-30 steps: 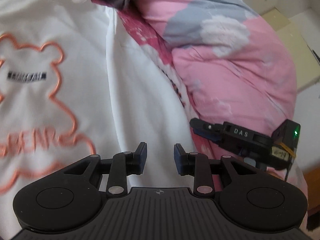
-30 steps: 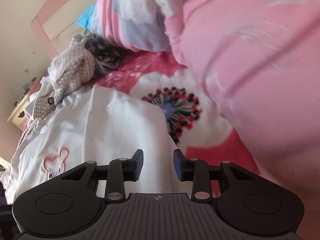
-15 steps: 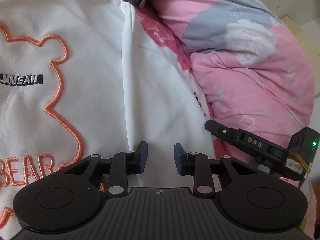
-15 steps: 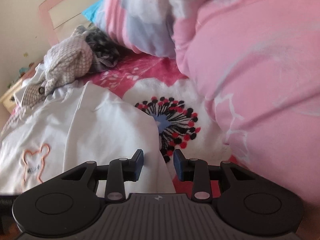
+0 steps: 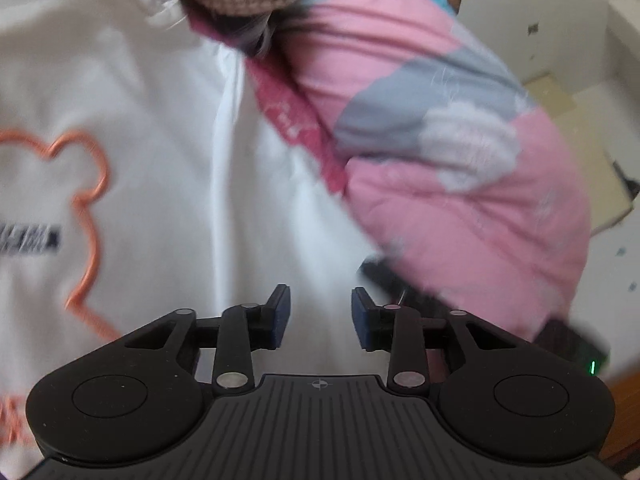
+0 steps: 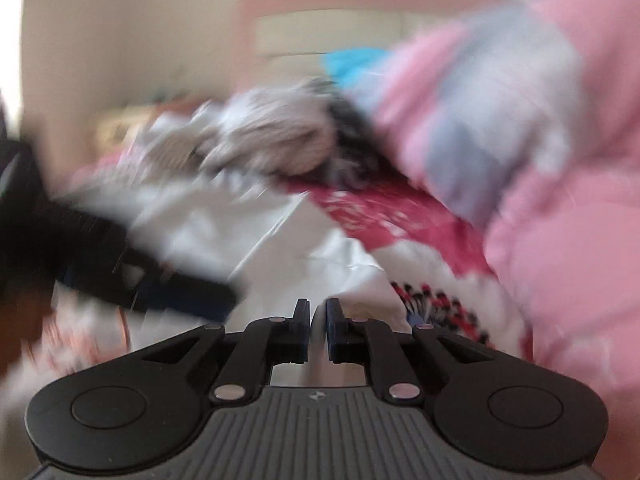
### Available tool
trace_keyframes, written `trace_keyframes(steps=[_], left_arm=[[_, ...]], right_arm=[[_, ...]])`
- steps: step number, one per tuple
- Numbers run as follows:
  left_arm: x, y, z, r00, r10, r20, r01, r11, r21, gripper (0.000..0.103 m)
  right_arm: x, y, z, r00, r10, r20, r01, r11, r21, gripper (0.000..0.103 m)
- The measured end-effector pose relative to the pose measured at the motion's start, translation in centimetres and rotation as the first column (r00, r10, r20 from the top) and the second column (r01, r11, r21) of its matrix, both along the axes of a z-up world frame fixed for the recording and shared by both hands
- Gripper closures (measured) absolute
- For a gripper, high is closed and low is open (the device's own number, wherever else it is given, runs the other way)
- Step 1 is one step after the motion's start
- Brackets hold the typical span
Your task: Fold clothes
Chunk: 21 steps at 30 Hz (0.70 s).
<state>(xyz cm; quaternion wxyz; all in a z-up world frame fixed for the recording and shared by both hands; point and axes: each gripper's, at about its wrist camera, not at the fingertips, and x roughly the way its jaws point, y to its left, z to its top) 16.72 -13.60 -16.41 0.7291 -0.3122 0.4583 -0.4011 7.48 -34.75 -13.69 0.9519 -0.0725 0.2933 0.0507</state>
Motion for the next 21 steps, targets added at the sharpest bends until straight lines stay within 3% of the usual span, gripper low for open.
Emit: trace_keyframes(steps=[3,5,7,11,16,21], left_arm=[[1.3,-1.5,0.3,0.999,-0.038,0.003,0.038,0.999,-0.028,0.062],[2.0,-2.8,0.0,0.999,-0.045,-0.001,0.045,0.999,-0.008,0.062],[2.8,-4.2,-0.4,0.998,-0.059,-0.013,0.060,0.998,0.021,0.062],[4.0,-6.9,-1.0,0.995,-0.099,-0.017,0.100,0.988,0.114,0.064],[4.2,-7.4,-1.2,0.995,-0.099,-0.015,0.100,0.985,0.137,0.066],[4.2,-7.0,-1.5,0.996,-0.093,-0.015,0.094,0.988,0.124,0.067]], right_arm=[[0.0,1.4,-0.7,0.998,0.066,-0.007,-0.067,0.992,-0.104,0.092],[-0.2,1.6,-0.9,0.996,0.087,-0.005,-0.087,0.987,-0.132,0.092],[-0.4,1.6,-1.0,0.996,0.094,-0.008,-0.094,0.985,-0.147,0.091],[-1.4,0.1,0.3,0.996,0.088,-0.006,-0.088,0.991,-0.097,0.076],[-1.9,-3.4,2.9,0.999,-0.031,0.027,0.032,0.999,-0.040,0.075],[0.6,-4.7,0.9,0.992,-0.107,-0.063,0.102,0.992,-0.080,0.075]])
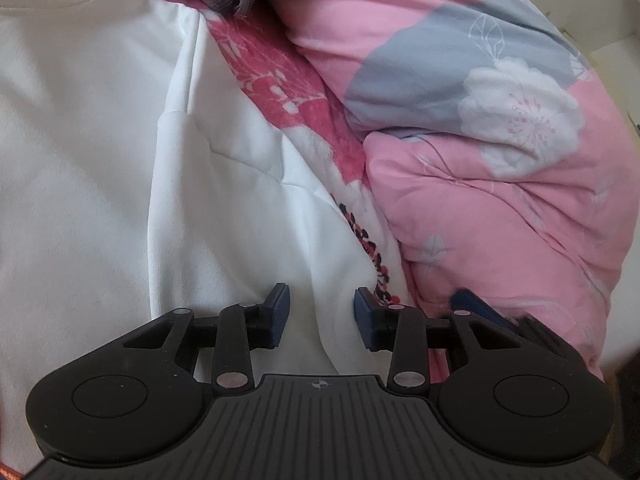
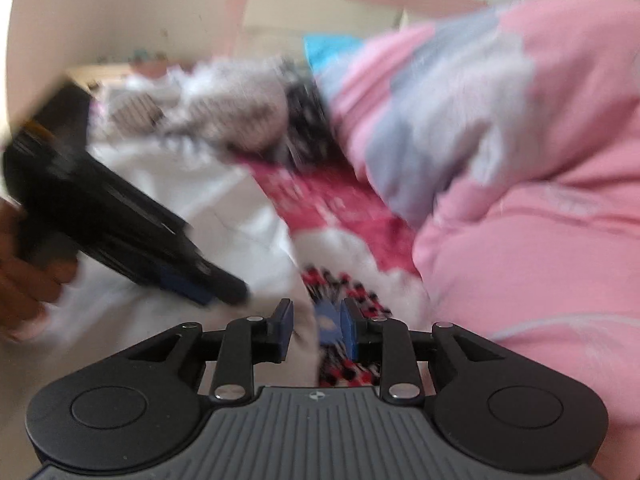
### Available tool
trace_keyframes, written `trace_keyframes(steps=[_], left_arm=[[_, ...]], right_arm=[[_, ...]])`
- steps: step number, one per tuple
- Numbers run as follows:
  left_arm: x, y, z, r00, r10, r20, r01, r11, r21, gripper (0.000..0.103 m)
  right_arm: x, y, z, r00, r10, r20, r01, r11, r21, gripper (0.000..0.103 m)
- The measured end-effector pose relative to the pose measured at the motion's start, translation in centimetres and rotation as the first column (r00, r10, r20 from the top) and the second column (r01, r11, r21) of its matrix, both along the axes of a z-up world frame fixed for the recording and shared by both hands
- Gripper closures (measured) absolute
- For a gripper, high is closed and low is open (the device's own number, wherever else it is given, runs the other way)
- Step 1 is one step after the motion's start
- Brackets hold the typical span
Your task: Fold clothes
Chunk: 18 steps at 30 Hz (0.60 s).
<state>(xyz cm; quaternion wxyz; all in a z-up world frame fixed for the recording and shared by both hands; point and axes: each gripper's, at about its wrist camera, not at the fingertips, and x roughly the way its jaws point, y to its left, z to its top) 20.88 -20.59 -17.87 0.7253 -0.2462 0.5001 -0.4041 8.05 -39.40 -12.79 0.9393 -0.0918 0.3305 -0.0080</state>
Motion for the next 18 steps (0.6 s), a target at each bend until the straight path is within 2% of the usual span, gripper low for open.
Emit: trace_keyframes(steps=[6,8,11,13,16,18], left_arm=[[-0.1,0.1,0.0,1.000,0.005,0.006,-0.005,1.000,-0.004,0.067],[-0.1,0.1,0.0,1.000,0.006,0.009,-0.006,1.000,-0.007,0.068],[-0.1,0.3,-0.1,1.000,0.009,0.014,-0.009,1.000,-0.015,0.068],[-0.2,0.4,-0.1,1.000,0.011,0.019,-0.011,1.000,-0.020,0.068],[-0.4,0.6,0.0,1.000,0.012,0.028,-0.012,1.000,-0.023,0.068],[-0.6,0.6,0.0,0.999,0.011,0.037,-0.010,1.000,-0.023,0.068]], right_arm=[[2.4,-0.4,-2.7,0.997,0.010,-0.081,-0.004,0.997,0.071,0.076],[2.6,-0.9,-2.7,0.997,-0.003,-0.073,0.012,0.993,0.120,0.090],[2.8,-1.8,-2.4,0.998,-0.048,-0.041,0.055,0.984,0.171,0.094],[2.8,-2.1,-2.4,0.997,-0.076,-0.025,0.079,0.983,0.163,0.098],[3.1,-3.0,-2.7,0.994,-0.106,-0.019,0.108,0.978,0.176,0.098],[3.4,-2.6,-3.1,0.994,-0.106,-0.010,0.106,0.987,0.119,0.097]])
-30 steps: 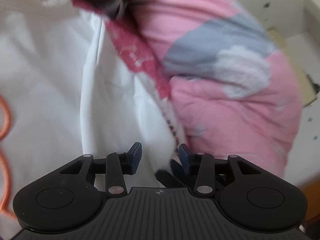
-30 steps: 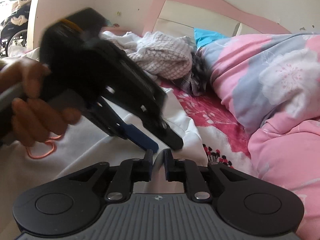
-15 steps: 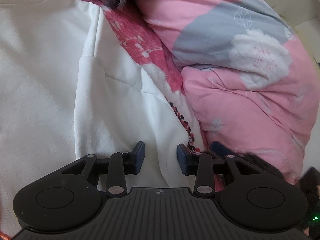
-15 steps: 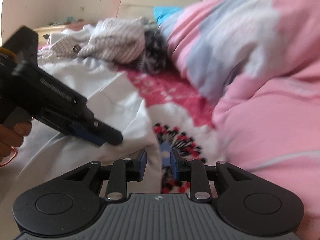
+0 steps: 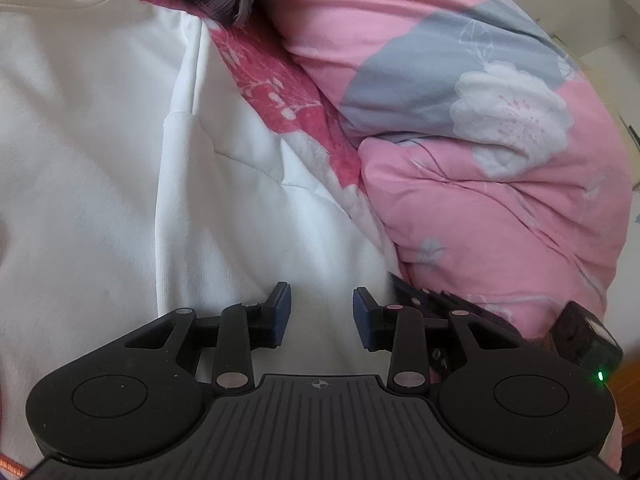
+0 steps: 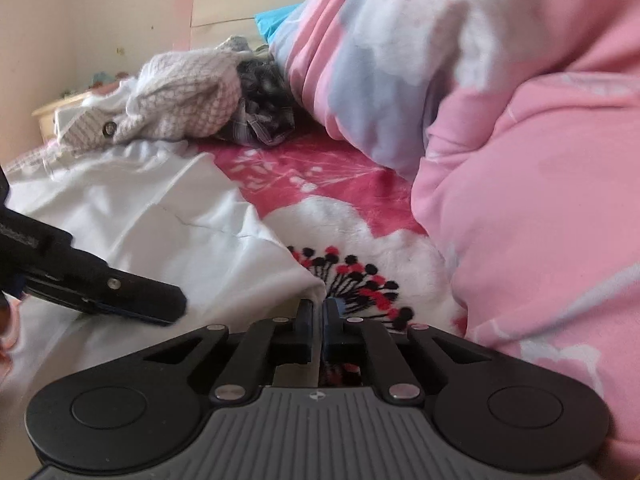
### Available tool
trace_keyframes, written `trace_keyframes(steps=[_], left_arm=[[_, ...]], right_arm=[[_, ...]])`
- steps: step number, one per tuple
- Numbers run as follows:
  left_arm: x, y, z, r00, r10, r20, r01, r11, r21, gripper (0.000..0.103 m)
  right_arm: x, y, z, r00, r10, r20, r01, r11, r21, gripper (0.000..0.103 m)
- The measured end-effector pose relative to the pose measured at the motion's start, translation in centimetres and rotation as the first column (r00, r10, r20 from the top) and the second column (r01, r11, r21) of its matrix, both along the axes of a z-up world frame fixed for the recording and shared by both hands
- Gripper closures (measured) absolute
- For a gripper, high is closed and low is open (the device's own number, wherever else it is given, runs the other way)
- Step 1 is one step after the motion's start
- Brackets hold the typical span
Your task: Fold clothes
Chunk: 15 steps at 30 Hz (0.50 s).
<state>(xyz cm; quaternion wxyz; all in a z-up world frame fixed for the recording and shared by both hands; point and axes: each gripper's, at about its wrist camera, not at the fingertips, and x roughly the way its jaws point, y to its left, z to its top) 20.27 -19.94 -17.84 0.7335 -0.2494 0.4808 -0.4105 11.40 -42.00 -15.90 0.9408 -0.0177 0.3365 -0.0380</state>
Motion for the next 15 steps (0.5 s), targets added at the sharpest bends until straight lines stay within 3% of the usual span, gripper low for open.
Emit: trace_keyframes(steps=[3,4,6,9,12,15], left_arm=[[-0.2,0.0,0.1,1.000,-0.002,0.016,0.002,1.000,0.006,0.068],[-0.4,0.0,0.1,1.000,-0.004,0.027,0.004,1.000,0.014,0.068],[-0.7,-0.2,0.3,0.998,-0.010,0.055,0.008,0.999,0.037,0.068],[-1.1,-0.6,0.6,0.995,-0.018,0.096,0.011,0.998,0.070,0.068],[-1.3,-0.8,0.7,0.994,-0.019,0.111,0.010,0.996,0.086,0.068],[-1.3,-0.8,0.7,0.993,-0.015,0.117,0.004,0.996,0.093,0.068]], right_arm=[[0.4,0.2,-0.8,1.000,-0.026,-0.010,0.025,0.996,-0.087,0.074],[0.4,0.5,-0.8,1.000,-0.022,-0.014,0.020,0.992,-0.127,0.072],[0.2,1.3,-0.4,1.000,-0.020,-0.022,0.015,0.979,-0.206,0.071],[-0.3,2.3,0.2,0.999,-0.038,-0.036,0.022,0.928,-0.371,0.071],[-1.0,2.6,1.0,0.997,-0.031,-0.064,0.002,0.911,-0.412,0.071],[-2.6,3.5,2.5,0.998,-0.026,-0.052,-0.004,0.865,-0.502,0.070]])
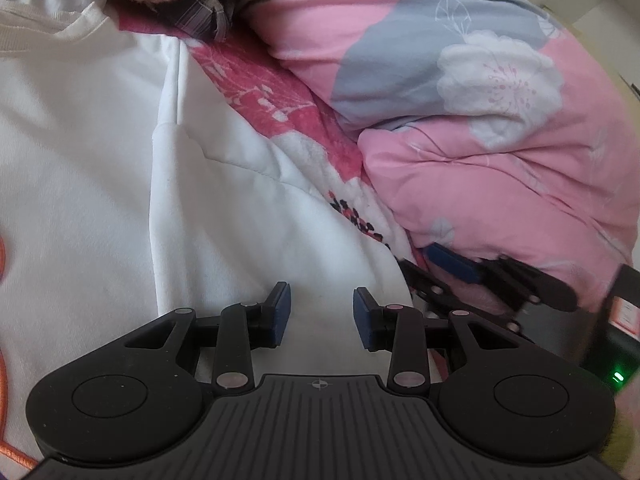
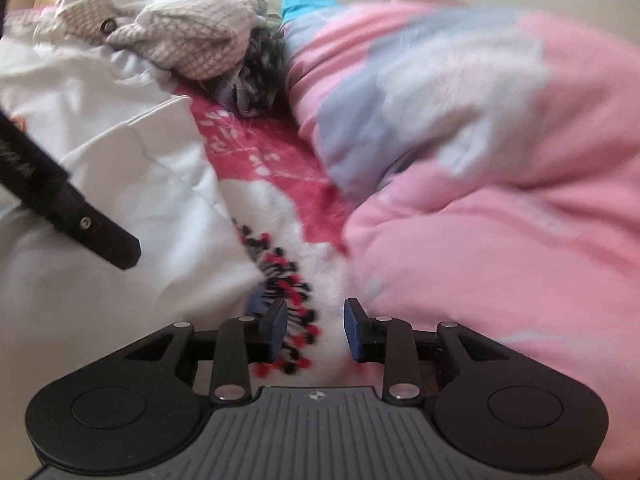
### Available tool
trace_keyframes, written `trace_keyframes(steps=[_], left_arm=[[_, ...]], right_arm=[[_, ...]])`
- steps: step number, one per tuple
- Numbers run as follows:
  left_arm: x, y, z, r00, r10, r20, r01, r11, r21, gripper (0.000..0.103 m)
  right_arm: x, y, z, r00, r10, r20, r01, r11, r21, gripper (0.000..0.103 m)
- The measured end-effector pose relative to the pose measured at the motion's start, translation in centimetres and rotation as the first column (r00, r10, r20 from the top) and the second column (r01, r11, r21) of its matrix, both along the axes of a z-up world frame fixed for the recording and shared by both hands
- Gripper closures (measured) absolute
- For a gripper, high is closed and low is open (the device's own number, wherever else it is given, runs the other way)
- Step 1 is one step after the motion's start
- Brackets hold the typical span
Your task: Fold clothes
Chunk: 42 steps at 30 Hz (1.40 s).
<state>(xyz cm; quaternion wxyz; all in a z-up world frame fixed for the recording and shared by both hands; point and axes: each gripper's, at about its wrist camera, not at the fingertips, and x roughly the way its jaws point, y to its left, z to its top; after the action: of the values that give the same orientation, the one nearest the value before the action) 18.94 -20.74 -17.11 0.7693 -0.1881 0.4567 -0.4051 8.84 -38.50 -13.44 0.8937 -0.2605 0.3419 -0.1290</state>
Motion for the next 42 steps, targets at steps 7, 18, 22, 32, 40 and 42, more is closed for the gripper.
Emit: trace_keyframes(steps=[7,18,22,32,40,42], left_arm=[[-0.8,-0.4,0.7,0.999,0.006,0.050,-0.008,0.999,0.037,0.066],[-3.2,1.5,3.2,0.996,0.015,0.091,-0.020,0.999,0.048,0.063],[-5.0,2.7,3.8,0.997,-0.002,0.075,0.000,0.999,0.036,0.063],[-12.1,5.2,3.5,0.998,-0.054,-0.025,0.055,0.998,0.042,0.062],[-15.1,7.6,3.0,0.994,-0.001,-0.105,0.004,1.000,0.029,0.062],[-15.7,7.8,2.9,0.993,0.008,-0.116,-0.004,0.999,0.035,0.062]], right_arm=[[-6.0,1.5,5.6,0.993,0.118,0.024,-0.121,0.962,0.246,0.078],[-5.4,-4.1,1.8,0.983,-0.042,-0.177,0.147,0.757,0.637,0.098],[-4.7,-3.0,2.5,0.992,-0.030,-0.119,0.101,0.753,0.650,0.097],[-3.2,-2.8,-0.1,0.979,-0.185,-0.082,0.196,0.762,0.617,0.093],[-7.2,-2.5,0.9,0.979,-0.032,-0.200,0.179,0.595,0.783,0.069],[-7.7,-3.6,0.0,0.958,-0.151,-0.243,0.282,0.632,0.721,0.074]])
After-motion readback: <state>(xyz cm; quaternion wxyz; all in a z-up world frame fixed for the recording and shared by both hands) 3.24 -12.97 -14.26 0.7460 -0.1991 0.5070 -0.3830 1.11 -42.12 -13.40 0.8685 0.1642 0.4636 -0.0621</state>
